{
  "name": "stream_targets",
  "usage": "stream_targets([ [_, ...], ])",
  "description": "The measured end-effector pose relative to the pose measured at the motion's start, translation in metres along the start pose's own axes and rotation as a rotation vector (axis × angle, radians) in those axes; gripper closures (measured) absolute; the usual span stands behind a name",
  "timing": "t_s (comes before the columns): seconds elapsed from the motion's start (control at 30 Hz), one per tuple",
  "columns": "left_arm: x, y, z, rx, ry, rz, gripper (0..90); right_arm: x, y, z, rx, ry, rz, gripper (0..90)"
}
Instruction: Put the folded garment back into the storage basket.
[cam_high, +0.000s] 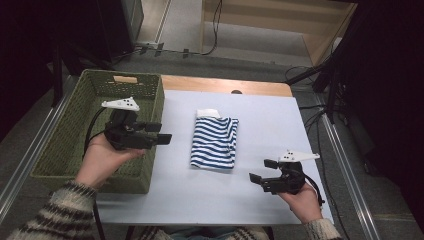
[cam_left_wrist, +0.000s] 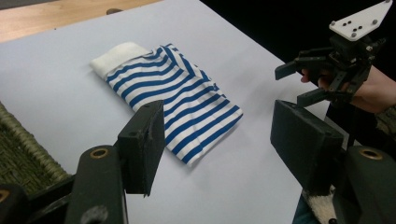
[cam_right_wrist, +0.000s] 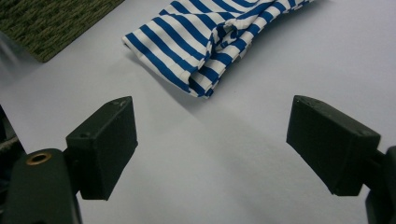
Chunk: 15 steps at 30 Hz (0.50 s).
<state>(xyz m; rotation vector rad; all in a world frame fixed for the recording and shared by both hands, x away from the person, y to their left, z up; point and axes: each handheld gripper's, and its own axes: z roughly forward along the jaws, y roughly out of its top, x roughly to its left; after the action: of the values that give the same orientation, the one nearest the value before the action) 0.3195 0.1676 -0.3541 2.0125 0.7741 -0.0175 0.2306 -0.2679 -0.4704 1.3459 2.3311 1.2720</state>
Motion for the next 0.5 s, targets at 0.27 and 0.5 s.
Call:
stream_targets([
  [0.27, -0.003, 0.006, 0.008, 0.002, 0.002, 0.0, 33.2, 0.0, 0.0, 0.0, -0.001, 0.0, 0.0, 14.6],
  [0.5, -0.006, 0.013, 0.022, 0.013, 0.012, 0.026, 25.7, 0.0, 0.0, 0.0, -0.001, 0.001, -0.002, 14.6],
])
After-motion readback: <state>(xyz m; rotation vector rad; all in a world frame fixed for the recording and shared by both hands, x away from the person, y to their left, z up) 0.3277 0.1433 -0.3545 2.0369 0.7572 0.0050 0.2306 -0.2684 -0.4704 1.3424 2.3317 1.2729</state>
